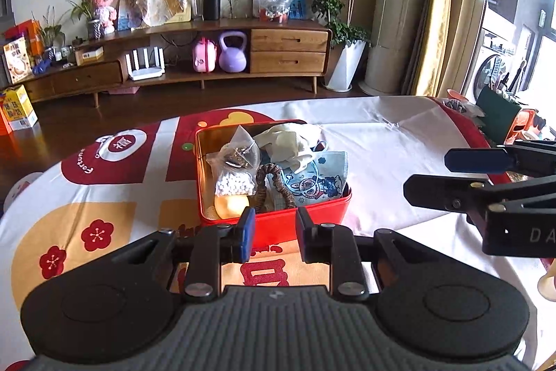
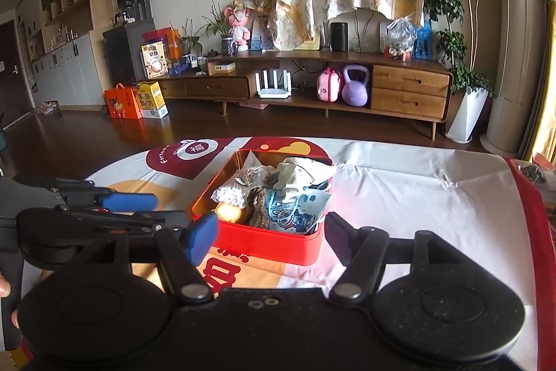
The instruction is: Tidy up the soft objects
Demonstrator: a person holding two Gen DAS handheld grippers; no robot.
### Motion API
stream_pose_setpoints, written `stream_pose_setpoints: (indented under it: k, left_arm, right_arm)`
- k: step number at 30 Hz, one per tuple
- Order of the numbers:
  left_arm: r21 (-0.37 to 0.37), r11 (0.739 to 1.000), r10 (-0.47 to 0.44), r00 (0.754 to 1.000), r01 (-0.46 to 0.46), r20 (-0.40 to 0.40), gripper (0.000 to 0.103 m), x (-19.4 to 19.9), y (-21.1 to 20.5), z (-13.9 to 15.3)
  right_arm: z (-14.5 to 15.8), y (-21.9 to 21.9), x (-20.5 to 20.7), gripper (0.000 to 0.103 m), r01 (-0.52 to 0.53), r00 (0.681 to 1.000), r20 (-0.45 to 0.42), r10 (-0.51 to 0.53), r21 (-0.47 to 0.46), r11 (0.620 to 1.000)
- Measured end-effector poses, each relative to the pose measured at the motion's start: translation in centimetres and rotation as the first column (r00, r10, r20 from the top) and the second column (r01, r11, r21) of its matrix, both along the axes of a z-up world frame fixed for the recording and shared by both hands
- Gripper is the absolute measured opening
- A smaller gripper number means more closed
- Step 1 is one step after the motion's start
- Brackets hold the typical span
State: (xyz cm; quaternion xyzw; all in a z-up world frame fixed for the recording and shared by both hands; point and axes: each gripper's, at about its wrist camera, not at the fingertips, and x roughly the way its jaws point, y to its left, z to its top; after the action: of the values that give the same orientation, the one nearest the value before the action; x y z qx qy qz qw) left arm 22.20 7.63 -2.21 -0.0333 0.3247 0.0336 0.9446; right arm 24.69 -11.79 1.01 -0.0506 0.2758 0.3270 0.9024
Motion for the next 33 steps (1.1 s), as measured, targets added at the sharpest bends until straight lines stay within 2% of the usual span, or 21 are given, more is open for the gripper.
stream_pose_setpoints:
  k: [1,3,6,11,13,14,21,25,33]
  left_arm:
    - [0.009,1.000,0.002,1.000,-0.002,0.008,0.048,-0.4,-0.2,0.1]
    - [0.020,1.000,0.002,0.999,-0.003,0.036,0.073,-1.2,-0.5,0.4]
    - [0.049,0.999,-0.005,0.998,0.002,0.062,0.074,-2.4,-1.3,0.8]
    - [0.041,0.999,0.005,0.997,-0.008,0.078,0.075,-4.1,-1.8,1.3]
    - [0.028,1.000,0.006,0.996,-0.008,0.091,0.084,-5.0,-1.9,1.5]
    - [0.025,1.000,0.009,0.995,-0.012,0.097,0.084,-5.4,-1.9,1.6]
    - [-0.020,0.999,0.037,0.994,-0.036,0.103,0.086,-7.4,-1.7,2.0]
    - [-0.034,0.998,0.065,0.992,-0.061,0.112,0.103,-8.5,-1.4,2.0]
    - [-0.050,0.994,0.101,0.991,-0.097,0.086,0.103,-9.7,-1.3,1.8]
  right_arm:
    - [0.0,-0.2,-0.4,0.071,0.002,1.000,0.010,-0.002,0.001,1.000]
    - [0.1,-0.6,-1.2,0.074,-0.004,1.000,0.024,0.004,0.008,1.000]
    - [0.1,-1.2,-2.2,0.080,-0.005,0.999,0.032,0.004,0.026,1.000]
    - [0.1,-2.6,-4.0,0.095,0.013,0.998,0.053,-0.016,0.066,0.998]
    - [0.1,-3.0,-4.7,0.100,0.018,0.998,0.062,-0.022,0.069,0.997]
    - [0.0,-3.2,-5.1,0.103,0.018,0.997,0.072,-0.023,0.067,0.998]
    - [0.2,-4.7,-6.6,0.103,0.052,0.993,0.097,-0.063,0.110,0.993]
    - [-0.4,-5.5,-6.8,0.103,0.095,0.991,0.086,-0.106,0.128,0.987]
    - [-1.3,-6.0,-7.8,0.103,0.141,0.987,0.052,-0.150,0.155,0.978]
